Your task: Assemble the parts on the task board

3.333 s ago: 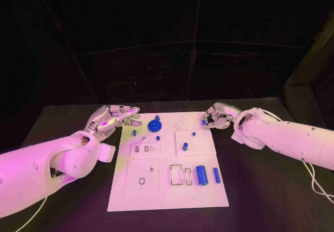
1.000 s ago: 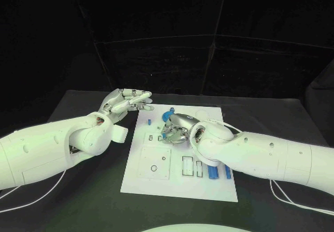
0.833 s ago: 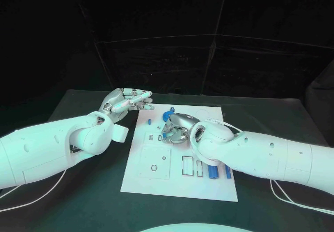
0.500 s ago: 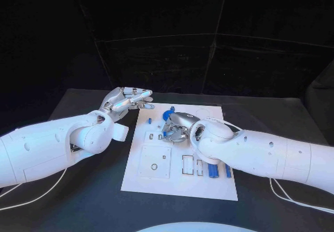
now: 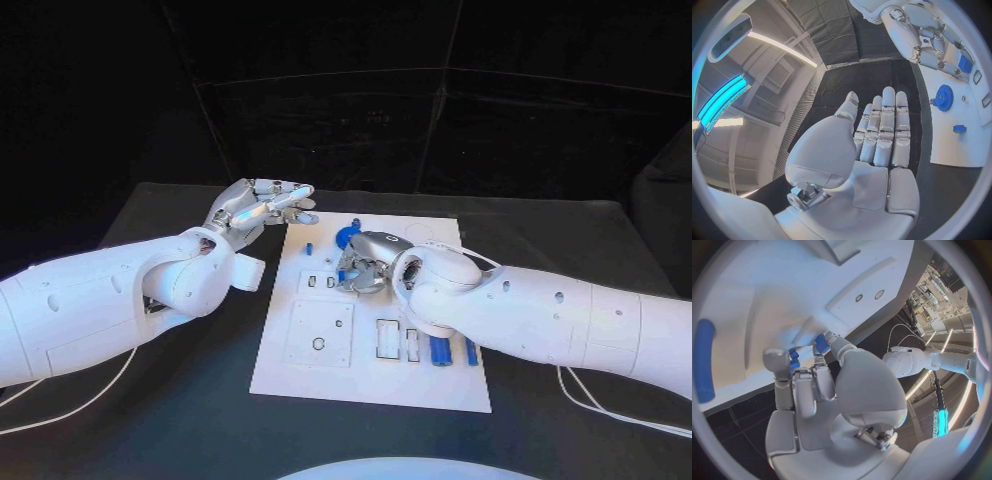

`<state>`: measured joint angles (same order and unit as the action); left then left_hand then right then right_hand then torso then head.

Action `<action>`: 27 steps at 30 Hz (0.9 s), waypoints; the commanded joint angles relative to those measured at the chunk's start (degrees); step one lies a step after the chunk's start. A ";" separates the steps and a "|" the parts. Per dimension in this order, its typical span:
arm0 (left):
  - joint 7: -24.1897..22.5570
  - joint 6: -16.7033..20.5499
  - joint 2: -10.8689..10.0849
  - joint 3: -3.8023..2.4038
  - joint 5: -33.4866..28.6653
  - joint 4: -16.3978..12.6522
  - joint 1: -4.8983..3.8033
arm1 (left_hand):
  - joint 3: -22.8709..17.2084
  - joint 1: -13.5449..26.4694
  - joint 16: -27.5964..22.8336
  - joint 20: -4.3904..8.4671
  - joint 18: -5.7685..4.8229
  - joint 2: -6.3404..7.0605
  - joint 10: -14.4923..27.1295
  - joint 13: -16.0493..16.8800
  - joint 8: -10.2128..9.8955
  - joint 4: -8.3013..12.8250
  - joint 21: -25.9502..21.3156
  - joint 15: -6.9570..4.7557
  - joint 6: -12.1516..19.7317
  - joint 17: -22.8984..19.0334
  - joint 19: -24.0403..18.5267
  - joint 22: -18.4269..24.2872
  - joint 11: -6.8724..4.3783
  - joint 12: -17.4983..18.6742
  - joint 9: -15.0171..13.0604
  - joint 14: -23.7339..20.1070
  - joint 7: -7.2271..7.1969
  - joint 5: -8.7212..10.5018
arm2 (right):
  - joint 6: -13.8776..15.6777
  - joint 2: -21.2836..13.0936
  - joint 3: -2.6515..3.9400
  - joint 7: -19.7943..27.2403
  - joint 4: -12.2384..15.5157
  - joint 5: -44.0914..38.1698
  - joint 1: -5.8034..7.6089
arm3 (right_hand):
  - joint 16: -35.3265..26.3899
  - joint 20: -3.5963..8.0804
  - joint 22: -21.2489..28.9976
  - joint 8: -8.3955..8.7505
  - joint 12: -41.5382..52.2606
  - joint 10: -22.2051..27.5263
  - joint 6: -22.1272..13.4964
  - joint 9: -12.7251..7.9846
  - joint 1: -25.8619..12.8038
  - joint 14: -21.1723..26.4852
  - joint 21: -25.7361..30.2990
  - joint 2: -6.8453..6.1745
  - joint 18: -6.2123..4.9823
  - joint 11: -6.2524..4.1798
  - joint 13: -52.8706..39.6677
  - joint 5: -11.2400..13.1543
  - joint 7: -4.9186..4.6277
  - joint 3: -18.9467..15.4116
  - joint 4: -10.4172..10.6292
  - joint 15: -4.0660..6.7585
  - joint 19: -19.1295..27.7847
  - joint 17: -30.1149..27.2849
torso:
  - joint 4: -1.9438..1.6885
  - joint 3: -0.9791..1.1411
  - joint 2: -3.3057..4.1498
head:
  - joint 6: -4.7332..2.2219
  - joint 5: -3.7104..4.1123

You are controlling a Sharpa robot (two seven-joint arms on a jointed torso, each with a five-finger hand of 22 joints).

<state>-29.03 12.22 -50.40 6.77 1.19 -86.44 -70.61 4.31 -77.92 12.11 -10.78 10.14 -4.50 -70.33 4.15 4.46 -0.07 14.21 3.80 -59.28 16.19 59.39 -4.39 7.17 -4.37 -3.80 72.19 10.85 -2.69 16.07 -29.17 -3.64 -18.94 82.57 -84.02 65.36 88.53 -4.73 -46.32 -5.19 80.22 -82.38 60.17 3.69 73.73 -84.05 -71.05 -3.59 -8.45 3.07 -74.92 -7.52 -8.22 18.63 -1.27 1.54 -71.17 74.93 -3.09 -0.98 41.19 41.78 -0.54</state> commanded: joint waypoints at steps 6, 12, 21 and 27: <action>-0.61 -0.27 -0.03 -0.05 -0.19 -0.03 -0.10 | 0.11 -0.05 -0.20 0.06 0.40 -0.58 0.40 -0.08 -0.19 0.38 -0.18 0.16 -0.28 0.05 0.31 0.05 -0.15 0.36 0.00 0.10 0.04 -0.10 | -1.62 0.04 -0.24 -1.05 -0.22 -0.77 -0.14 | 0.06 -0.17 0.13 0.47 -0.29 0.32 -0.56 0.10 -0.27 -5.16 0.30 -0.87 0.78 0.17 -3.84 0.00 -0.01 -0.37 0.05 -0.48 0.14 11.27 | -0.11 -0.01 0.12 | 0.00 0.12; -0.56 -0.28 -0.03 -0.05 -0.19 0.00 -0.10 | 0.11 -0.05 -0.20 0.06 0.40 -0.58 0.40 -0.08 -0.19 0.38 -0.18 0.16 -0.28 0.05 0.31 0.05 -0.15 0.36 0.00 0.10 0.04 -0.10 | -1.55 0.07 -0.25 -0.99 -0.13 -0.80 -0.14 | 0.03 -0.44 0.43 1.01 -0.76 0.77 -1.45 0.08 -2.11 -5.14 0.50 -2.87 0.73 0.40 -3.34 -1.17 -0.19 -2.35 0.65 -0.71 0.28 11.20 | -0.16 0.01 0.15 | -0.01 0.17; -0.51 -0.27 -0.04 -0.05 -0.19 0.03 -0.10 | 0.11 -0.05 -0.20 0.06 0.40 -0.58 0.40 -0.08 -0.19 0.38 -0.18 0.16 -0.28 0.05 0.31 0.05 -0.15 0.36 0.00 0.10 0.04 -0.10 | 0.75 0.02 -0.26 -0.67 0.08 -1.01 -0.14 | 0.02 -0.87 0.75 1.42 -1.36 1.58 -4.68 0.11 -4.09 -5.14 0.74 -4.19 0.69 0.92 -2.63 -2.90 -0.69 -8.18 3.23 -1.17 0.33 11.22 | -0.20 0.05 0.20 | -0.06 0.29; -0.44 -0.28 -0.07 -0.05 -0.19 0.04 -0.10 | 0.11 -0.05 -0.20 0.06 0.40 -0.58 0.40 -0.08 -0.19 0.38 -0.18 0.16 -0.28 0.05 0.31 0.05 -0.15 0.36 0.00 0.10 0.04 -0.10 | 5.51 -0.16 -0.26 0.05 0.22 -1.05 -0.17 | 0.04 -1.01 0.80 1.19 -1.45 1.80 -5.15 0.21 -3.66 -5.15 0.75 -3.88 0.67 1.05 -2.49 -4.10 -0.80 -10.64 4.65 -1.29 0.28 11.30 | -0.24 0.02 0.20 | -0.07 0.41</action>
<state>-29.00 12.23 -50.45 6.76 1.15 -86.36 -70.61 4.31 -77.92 12.14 -10.78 10.14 -4.50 -70.33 4.16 4.46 -0.07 14.21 3.80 -59.28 16.17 59.38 -4.40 7.17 -4.38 -3.80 72.19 10.85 -2.69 18.02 -29.25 -3.90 -19.04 82.73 -84.74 65.11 88.53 -5.34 -45.54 -3.97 79.10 -80.95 55.27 3.89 69.58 -84.04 -70.52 -7.74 -8.45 4.09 -74.92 -11.47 -9.09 8.22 3.41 0.71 -70.97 74.92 -3.30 -0.94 41.40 41.70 -0.19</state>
